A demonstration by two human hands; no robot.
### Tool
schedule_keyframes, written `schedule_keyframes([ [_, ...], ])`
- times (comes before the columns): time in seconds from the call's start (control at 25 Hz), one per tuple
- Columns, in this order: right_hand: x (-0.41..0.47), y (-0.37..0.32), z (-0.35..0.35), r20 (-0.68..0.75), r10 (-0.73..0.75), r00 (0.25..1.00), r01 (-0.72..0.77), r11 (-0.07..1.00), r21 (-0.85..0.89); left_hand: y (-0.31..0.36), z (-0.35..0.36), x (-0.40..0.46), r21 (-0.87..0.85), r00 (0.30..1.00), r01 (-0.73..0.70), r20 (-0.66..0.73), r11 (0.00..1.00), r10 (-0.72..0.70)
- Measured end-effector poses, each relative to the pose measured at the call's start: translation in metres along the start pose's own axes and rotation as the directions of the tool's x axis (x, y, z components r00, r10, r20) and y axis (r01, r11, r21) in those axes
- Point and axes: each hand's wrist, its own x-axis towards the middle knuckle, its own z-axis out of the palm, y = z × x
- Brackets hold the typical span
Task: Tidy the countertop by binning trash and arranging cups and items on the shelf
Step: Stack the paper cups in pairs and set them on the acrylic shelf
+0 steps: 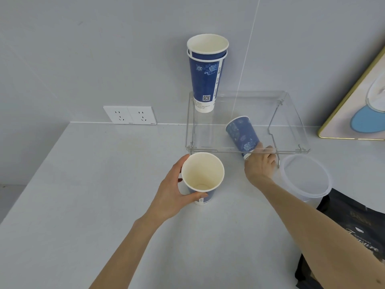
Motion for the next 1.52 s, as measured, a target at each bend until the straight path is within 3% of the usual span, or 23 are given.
schedule_keyframes([
  [0.16, -0.030, 0.000, -0.001, 0.057, -0.077, 0.995, 0.076, 0.997, 0.013, 0.004, 0.001, -0.001, 0.001, 1.000, -0.013, -0.013, 1.000, 0.013],
  [0.32, -0.066, 0.004, -0.004, 0.182, -0.095, 0.979, 0.057, 0.978, 0.199, 0.006, -0.001, -0.008, 0.019, 0.999, -0.017, -0.031, 1.000, 0.018],
  [0.52, -0.105, 0.013, -0.004, 0.451, -0.067, 0.890, -0.129, 0.912, 0.388, 0.005, -0.006, -0.023, 0.044, 0.998, -0.030, -0.057, 0.999, 0.032],
  [0.68, -0.144, 0.030, -0.007, 0.493, -0.096, 0.865, -0.259, 0.756, 0.601, 0.003, -0.007, -0.037, 0.060, 0.997, -0.024, -0.073, 0.998, 0.028],
  [0.84, -0.172, 0.042, -0.008, 0.443, -0.156, 0.883, -0.242, 0.658, 0.713, 0.003, -0.008, -0.044, 0.090, 0.993, -0.016, -0.113, 0.996, 0.026],
  [1.0, -0.175, 0.044, -0.028, 0.261, -0.243, 0.934, -0.081, 0.570, 0.818, 0.000, -0.008, -0.048, 0.089, 0.994, -0.002, -0.111, 0.996, 0.012],
  [1.16, -0.158, 0.022, -0.070, 0.029, -0.279, 0.960, 0.073, 0.347, 0.935, -0.004, -0.003, -0.047, 0.101, 0.998, 0.015, -0.065, 0.995, -0.008],
  [1.28, -0.146, -0.005, -0.101, -0.073, -0.339, 0.938, 0.156, 0.226, 0.962, -0.001, 0.000, -0.044, 0.129, 0.999, 0.038, -0.043, 0.991, -0.033],
  [1.52, -0.154, -0.031, -0.095, -0.010, -0.500, 0.866, 0.227, 0.374, 0.899, 0.007, 0.000, -0.043, 0.085, 0.998, 0.057, -0.008, 0.995, -0.057],
])
